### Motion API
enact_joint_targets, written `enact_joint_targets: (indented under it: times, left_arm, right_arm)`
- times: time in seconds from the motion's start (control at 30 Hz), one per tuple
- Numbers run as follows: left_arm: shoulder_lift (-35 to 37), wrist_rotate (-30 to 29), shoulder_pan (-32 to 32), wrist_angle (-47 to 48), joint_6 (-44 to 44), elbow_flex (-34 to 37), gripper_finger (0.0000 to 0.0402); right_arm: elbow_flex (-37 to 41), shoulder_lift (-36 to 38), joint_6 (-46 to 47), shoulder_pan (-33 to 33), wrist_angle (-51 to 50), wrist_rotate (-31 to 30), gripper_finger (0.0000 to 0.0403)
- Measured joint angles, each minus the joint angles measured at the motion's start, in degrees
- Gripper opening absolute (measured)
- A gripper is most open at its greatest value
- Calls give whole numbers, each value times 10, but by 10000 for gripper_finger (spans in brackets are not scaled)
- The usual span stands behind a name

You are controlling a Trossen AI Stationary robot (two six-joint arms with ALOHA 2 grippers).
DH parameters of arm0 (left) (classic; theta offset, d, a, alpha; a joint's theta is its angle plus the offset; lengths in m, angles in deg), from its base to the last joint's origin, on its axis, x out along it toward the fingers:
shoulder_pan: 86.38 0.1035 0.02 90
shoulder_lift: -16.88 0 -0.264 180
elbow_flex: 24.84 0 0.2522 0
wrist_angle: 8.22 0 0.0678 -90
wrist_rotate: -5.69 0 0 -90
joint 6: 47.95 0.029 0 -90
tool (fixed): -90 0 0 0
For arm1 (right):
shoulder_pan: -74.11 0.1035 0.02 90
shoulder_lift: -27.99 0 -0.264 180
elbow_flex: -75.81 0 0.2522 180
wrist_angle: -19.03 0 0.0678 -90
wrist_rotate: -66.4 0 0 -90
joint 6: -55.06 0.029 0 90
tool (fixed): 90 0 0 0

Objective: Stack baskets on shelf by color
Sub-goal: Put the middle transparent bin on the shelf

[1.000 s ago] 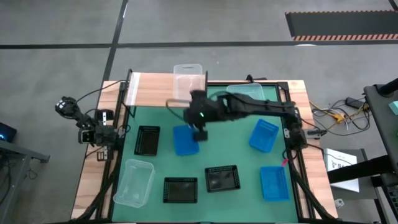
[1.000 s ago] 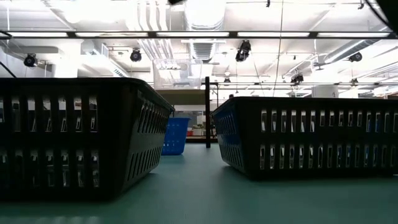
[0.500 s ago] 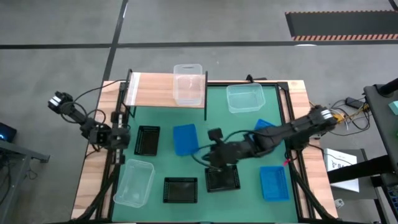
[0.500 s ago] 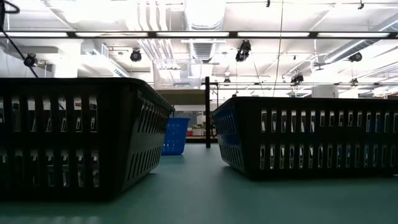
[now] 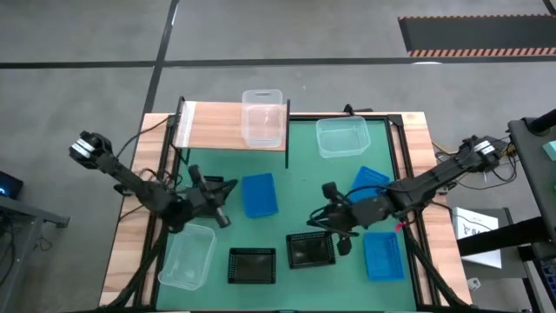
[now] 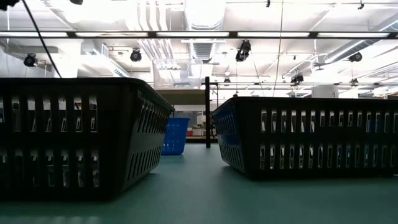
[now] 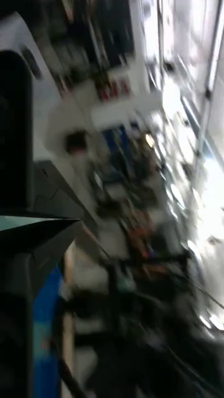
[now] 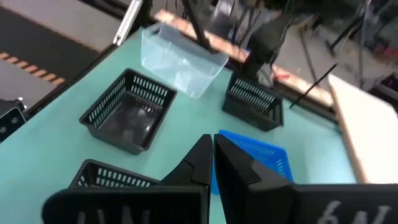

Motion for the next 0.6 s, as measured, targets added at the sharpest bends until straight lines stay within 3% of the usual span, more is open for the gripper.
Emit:
enact_joint_targets:
  times: [0.1, 0.37, 0.6]
  left_arm:
    - [-32, -26, 8, 38, 0, -32, 0]
    - [-74, -12, 51, 159, -58, -100, 0]
    - [-71, 215, 131, 296, -242, -104, 0]
  right_arm:
    - [41, 29, -28, 0, 38, 1, 9]
    - [113, 91, -71, 0, 96, 3, 9]
    - [153, 95, -118, -24, 191, 91, 9]
